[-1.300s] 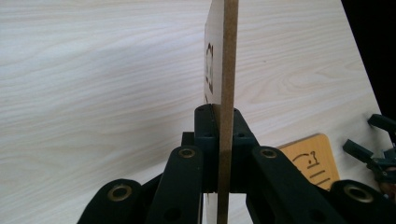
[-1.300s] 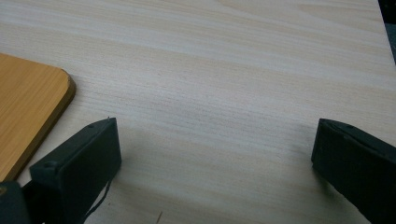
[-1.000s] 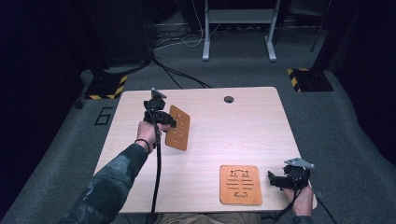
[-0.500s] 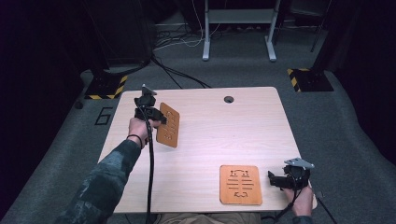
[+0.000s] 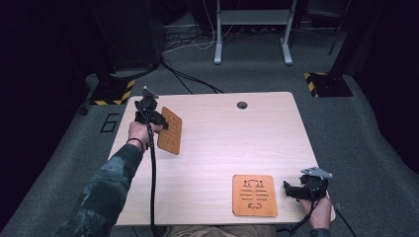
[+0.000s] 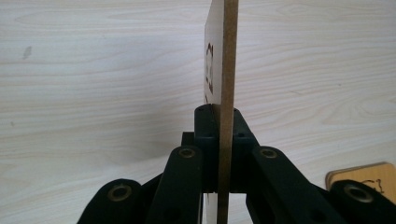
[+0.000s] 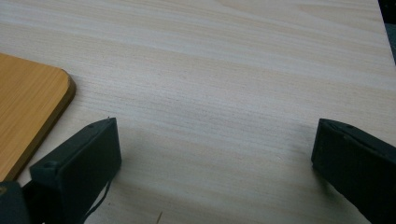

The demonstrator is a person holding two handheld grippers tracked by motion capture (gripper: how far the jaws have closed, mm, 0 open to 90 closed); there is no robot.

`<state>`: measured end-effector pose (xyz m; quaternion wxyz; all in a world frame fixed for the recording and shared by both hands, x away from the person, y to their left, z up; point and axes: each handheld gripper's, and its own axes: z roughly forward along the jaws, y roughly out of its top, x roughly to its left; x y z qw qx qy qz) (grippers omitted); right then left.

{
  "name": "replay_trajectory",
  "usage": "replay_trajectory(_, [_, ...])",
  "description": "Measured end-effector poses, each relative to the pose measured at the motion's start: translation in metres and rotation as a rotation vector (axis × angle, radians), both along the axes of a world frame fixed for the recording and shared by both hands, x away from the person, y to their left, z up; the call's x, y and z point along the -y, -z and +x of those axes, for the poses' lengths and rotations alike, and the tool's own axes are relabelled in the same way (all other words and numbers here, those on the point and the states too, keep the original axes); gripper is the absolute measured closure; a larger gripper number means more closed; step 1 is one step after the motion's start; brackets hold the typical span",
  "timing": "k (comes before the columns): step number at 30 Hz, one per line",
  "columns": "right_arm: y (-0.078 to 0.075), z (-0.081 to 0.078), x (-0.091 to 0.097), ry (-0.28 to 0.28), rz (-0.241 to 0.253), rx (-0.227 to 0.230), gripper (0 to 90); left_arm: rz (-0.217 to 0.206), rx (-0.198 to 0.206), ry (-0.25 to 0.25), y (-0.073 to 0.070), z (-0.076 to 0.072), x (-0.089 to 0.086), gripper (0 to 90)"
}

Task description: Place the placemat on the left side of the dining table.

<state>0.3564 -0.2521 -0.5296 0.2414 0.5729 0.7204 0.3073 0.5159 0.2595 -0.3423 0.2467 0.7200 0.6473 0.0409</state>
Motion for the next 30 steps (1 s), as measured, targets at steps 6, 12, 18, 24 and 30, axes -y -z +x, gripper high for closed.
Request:
replay_trajectory(6, [0.0,0.0,0.0,0.001,0.0,-0.001,0.5,0.017,-0.006,-0.02,0.003,0.003,-0.01,86.3])
replay_trajectory(12, [0.0,0.0,0.0,0.001,0.0,0.0,0.5,0.026,-0.036,-0.039,0.01,0.008,-0.028,86.2])
replay_trajectory(18, [0.0,0.0,0.0,0.001,0.0,0.0,0.5,0.051,-0.061,-0.052,0.015,0.012,-0.037,86.3])
replay_trajectory(24, [0.0,0.0,0.0,0.001,-0.001,0.0,0.5,0.067,-0.075,-0.05,0.019,0.014,-0.043,86.2])
replay_trajectory(30, [0.0,0.0,0.0,0.001,-0.001,0.0,0.5,0.08,-0.103,-0.044,0.023,0.018,-0.047,86.2])
